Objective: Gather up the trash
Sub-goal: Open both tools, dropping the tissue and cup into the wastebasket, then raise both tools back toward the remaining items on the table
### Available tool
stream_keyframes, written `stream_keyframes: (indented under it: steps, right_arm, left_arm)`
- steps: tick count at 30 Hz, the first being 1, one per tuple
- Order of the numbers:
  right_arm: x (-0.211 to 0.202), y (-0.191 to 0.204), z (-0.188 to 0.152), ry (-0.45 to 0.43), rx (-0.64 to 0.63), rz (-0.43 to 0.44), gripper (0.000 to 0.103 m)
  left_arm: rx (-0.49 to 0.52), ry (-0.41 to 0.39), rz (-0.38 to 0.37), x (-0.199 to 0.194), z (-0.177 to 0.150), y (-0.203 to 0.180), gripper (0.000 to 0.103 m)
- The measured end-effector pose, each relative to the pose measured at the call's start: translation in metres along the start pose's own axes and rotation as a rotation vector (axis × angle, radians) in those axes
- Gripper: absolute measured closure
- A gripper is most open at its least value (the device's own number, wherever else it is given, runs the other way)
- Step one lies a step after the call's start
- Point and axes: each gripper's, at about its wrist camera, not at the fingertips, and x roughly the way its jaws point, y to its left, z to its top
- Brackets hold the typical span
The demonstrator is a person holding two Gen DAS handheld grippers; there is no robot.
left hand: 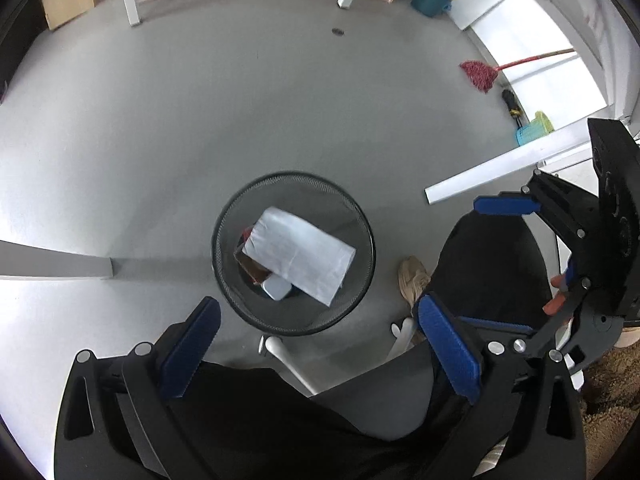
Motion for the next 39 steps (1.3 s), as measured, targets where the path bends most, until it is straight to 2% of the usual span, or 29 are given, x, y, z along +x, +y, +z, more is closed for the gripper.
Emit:
stream_keyframes:
  steps: [2, 10, 13, 24, 27, 34, 39]
  right_arm:
    - [-0.008, 0.005, 0.001, -0.014, -0.016, -0.016, 0.003]
    - [-0.04, 0.017, 0.002, -0.061, -0.051, -0.05, 0.003]
    - [-0.054, 0.021, 0.0, -0.081, -0.046, -0.036, 0.003]
    - [-0.115, 0.031, -0.018, -0.174, -0.069, -0.078, 0.003]
    - [-0.134, 0.035, -0.021, -0.199, -0.078, -0.086, 0.003]
    - [-0.199, 0.033, -0.03, -0.308, -0.068, -0.029, 0.003]
    - [-0.24, 0.018, -0.029, -0.372, -0.053, -0.033, 0.003]
  left_arm:
    - [0.015, -0.038, 0.016, -0.011, 0.0, -0.003, 0.005]
    - [0.042, -0.13, -0.068, -0.051, -0.012, -0.014, 0.005]
    - [0.066, -0.153, -0.094, -0.059, -0.016, -0.02, 0.005]
    - [0.168, -0.283, -0.134, -0.121, -0.03, -0.045, 0.004]
    - [0.2, -0.316, -0.138, -0.137, -0.034, -0.052, 0.004]
    - [0.309, -0.448, -0.167, -0.195, -0.044, -0.083, 0.004]
    - [0.365, -0.532, -0.144, -0.23, -0.032, -0.097, 0.004]
